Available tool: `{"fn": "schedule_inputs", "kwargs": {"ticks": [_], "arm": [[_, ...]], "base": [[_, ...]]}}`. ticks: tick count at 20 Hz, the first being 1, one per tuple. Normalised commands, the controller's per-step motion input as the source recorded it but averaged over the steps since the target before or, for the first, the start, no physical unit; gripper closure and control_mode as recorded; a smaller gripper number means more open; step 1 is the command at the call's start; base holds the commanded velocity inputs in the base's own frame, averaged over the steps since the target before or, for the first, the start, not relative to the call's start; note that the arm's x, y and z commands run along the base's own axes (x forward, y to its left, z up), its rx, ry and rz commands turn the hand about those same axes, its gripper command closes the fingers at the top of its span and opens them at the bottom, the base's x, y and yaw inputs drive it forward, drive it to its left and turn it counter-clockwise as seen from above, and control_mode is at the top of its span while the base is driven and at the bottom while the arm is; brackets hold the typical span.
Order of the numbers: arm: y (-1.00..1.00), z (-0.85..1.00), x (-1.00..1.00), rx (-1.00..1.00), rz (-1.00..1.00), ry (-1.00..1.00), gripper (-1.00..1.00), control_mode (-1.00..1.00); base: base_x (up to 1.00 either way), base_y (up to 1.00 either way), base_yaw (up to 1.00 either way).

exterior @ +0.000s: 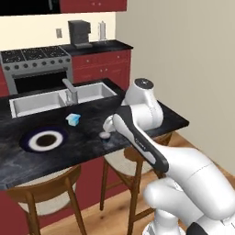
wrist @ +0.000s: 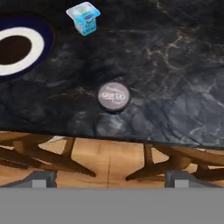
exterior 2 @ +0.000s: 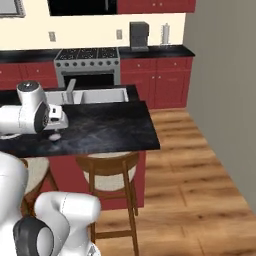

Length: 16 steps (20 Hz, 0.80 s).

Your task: Place two yogurt containers on each plate.

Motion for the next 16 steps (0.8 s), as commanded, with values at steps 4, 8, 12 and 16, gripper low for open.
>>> {"fn": "schedule_inputs", "kwargs": {"ticks": [4, 8, 12, 16], "arm": [[0.00, 0.00, 0.00, 0.00, 0.00, 0.00, -1.00, 1.00], [0.00, 0.00, 0.00, 0.00, 0.00, 0.00, -1.00, 1.00], [0.00, 0.00, 0.00, 0.00, 0.00, 0.00, -1.00, 1.00], [-0.13, -0.13, 1.00, 0.00, 0.00, 0.11, -1.00, -1.00]], "base": [[0.98, 0.28, -0.17], [0.03, 0.87, 0.04], [0.53, 0.43, 0.04], [0.00, 0.00, 0.00]]}}
